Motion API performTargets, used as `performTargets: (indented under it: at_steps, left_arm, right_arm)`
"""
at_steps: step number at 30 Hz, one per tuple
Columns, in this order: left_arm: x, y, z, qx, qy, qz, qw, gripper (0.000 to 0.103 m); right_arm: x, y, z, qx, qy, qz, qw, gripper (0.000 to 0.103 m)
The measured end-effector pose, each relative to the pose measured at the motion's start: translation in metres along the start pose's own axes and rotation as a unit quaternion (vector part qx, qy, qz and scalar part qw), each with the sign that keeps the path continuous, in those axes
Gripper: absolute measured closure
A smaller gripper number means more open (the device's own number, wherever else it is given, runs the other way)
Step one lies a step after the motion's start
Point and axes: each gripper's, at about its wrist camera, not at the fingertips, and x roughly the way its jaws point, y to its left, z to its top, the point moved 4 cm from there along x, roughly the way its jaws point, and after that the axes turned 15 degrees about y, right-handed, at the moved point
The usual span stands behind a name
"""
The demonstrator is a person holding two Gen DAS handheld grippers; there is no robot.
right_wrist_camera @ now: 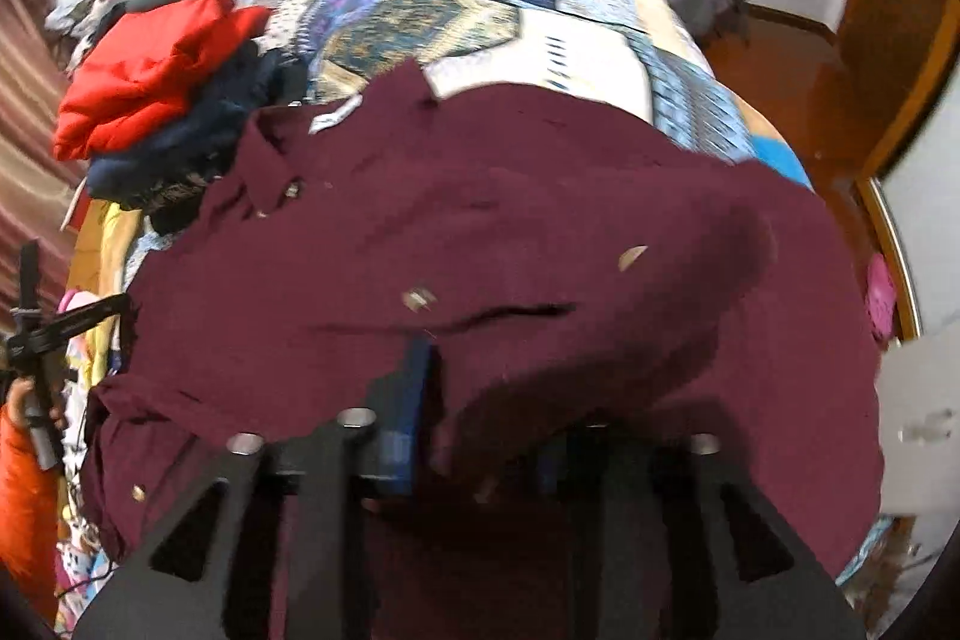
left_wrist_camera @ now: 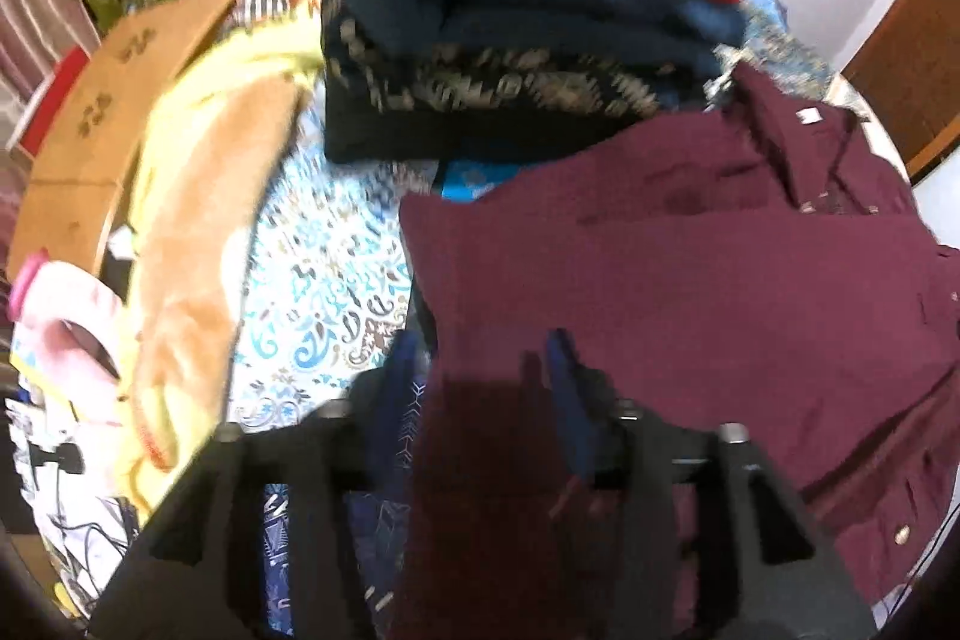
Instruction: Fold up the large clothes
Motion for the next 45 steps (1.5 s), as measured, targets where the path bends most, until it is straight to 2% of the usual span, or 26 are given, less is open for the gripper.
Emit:
performTargets:
  at_steps: [2, 6, 9, 11, 13, 15, 20, 23, 31, 39, 45]
  left_arm:
    - [-0.016, -0.005, -0.004, 0.009, -0.013, -0.004, 0.9999, 0.045]
    - [-0.025, -0.025, -0.017, 0.035, -0.009, -0.026, 0.9990, 0.042]
    - [-0.022, -0.046, -0.029, 0.058, 0.004, -0.028, 0.9979, 0.042]
    - [-0.018, -0.063, -0.038, 0.079, 0.018, -0.029, 0.9963, 0.042]
    - [-0.013, -0.078, -0.050, 0.107, 0.030, -0.020, 0.9936, 0.042]
    - [-0.012, -0.088, -0.058, 0.125, 0.032, -0.005, 0.9917, 0.042]
    - [-0.008, -0.094, -0.071, 0.137, 0.036, 0.008, 0.9899, 0.042]
    - [-0.014, -0.091, -0.065, 0.120, 0.030, 0.004, 0.9923, 0.042]
    - [-0.055, -0.100, -0.029, 0.087, -0.031, -0.024, 0.9954, 0.042]
    - [-0.093, -0.159, 0.008, 0.132, -0.087, -0.038, 0.9867, 0.041]
    - [-0.101, -0.210, 0.024, 0.170, -0.107, -0.054, 0.9782, 0.038]
  right_arm:
    - [-0.007, -0.004, -0.005, 0.011, -0.011, -0.007, 1.000, 0.051]
    - [-0.018, -0.028, -0.012, 0.041, -0.029, -0.005, 0.999, 0.049]
    - [-0.020, -0.046, -0.018, 0.066, -0.033, 0.003, 0.997, 0.048]
    - [-0.018, -0.054, -0.022, 0.077, -0.030, 0.009, 0.997, 0.043]
    - [-0.015, -0.058, -0.026, 0.083, -0.025, 0.011, 0.996, 0.038]
    - [-0.011, -0.062, -0.033, 0.085, -0.024, 0.004, 0.996, 0.037]
    - [-0.012, -0.070, -0.041, 0.092, -0.027, -0.008, 0.995, 0.036]
    - [-0.017, -0.076, -0.041, 0.098, -0.030, -0.014, 0.995, 0.036]
    - [-0.061, -0.104, -0.041, 0.120, -0.093, -0.019, 0.988, 0.036]
    - [-0.096, -0.168, -0.063, 0.205, -0.140, -0.036, 0.968, 0.036]
    - [-0.091, -0.220, -0.093, 0.283, -0.134, -0.028, 0.949, 0.035]
